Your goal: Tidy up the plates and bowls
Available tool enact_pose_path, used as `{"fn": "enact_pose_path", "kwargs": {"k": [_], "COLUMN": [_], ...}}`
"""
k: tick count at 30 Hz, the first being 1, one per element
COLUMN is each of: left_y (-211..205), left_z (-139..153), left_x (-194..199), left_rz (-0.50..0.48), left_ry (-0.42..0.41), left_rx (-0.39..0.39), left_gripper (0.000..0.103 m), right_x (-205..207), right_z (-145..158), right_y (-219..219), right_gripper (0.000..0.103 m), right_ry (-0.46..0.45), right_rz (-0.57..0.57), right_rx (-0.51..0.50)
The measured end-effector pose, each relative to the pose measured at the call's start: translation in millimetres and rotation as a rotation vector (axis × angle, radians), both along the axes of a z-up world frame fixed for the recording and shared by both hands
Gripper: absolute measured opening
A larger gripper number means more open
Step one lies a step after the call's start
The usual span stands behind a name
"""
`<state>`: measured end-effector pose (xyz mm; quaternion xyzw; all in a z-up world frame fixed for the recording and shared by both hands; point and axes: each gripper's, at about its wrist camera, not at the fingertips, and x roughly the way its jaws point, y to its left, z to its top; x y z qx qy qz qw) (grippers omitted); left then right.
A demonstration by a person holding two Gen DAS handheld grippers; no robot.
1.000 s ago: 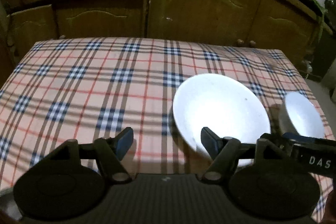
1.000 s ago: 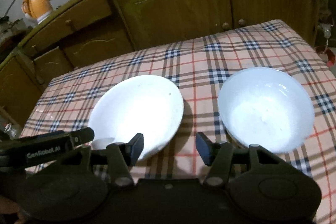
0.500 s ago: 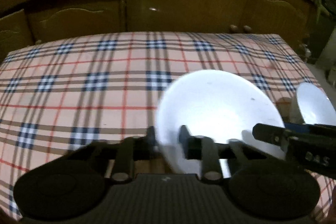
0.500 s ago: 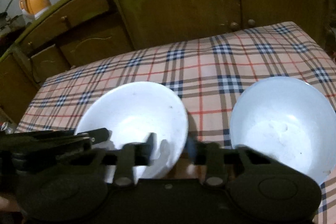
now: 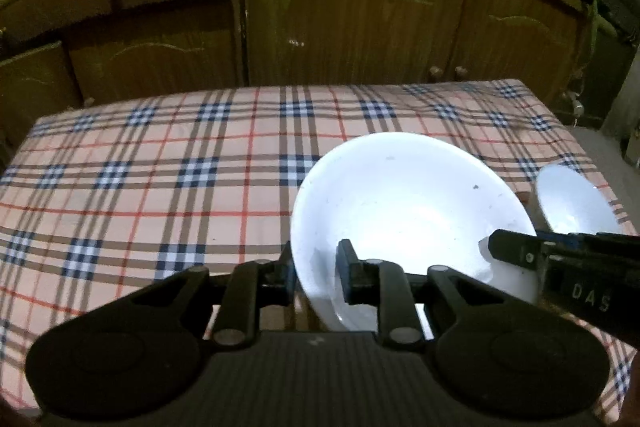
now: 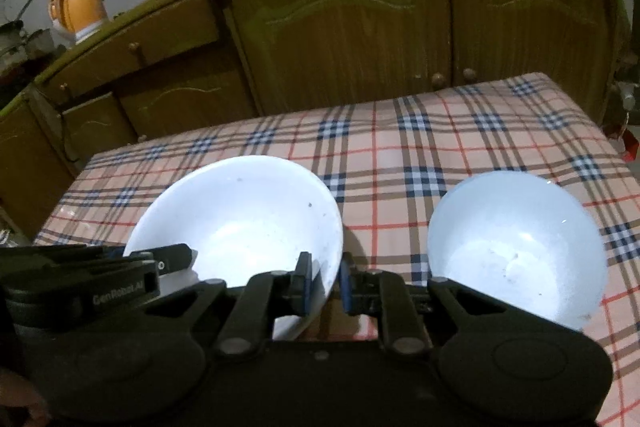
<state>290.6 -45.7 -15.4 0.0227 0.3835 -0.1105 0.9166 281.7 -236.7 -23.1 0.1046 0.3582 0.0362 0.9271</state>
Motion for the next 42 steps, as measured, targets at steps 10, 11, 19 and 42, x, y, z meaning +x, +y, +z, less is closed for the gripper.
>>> {"fn": "enact_pose_path", "kwargs": {"k": [10,11,19,42], "left_y": [-8.5,-11.6,-20.0,-33.2], "left_z": [31.8,32.1,38.6,-15.6], "left_x": [-63.4,-67.9,-123.3,-189.2], "left_rz": [0.005,0.004,-0.020,-0.099], "left_ry": [-0.052,-0.054,-0.074,0.019], "left_rx": [0.004,0.003,0.000,0.045], "left_gripper": [0.022,0.022,0.022,0.023], "right_x": [-66.3,-74.3,-143.8,-247.0], "right_z": [34.9,37.5,47.4,-4.5], "right_y": [-1.5,-2.1,-7.7,-8.7], "right_gripper": [0.020,0.020,0.020,0.020], "right_ry": [-0.060,-0.063,-0.087,0.026], "right_rz": [0.011,0.011,-0.005,-0.031], "right_rx": [-0.027,-0.030,-0.049,-0.052]}}
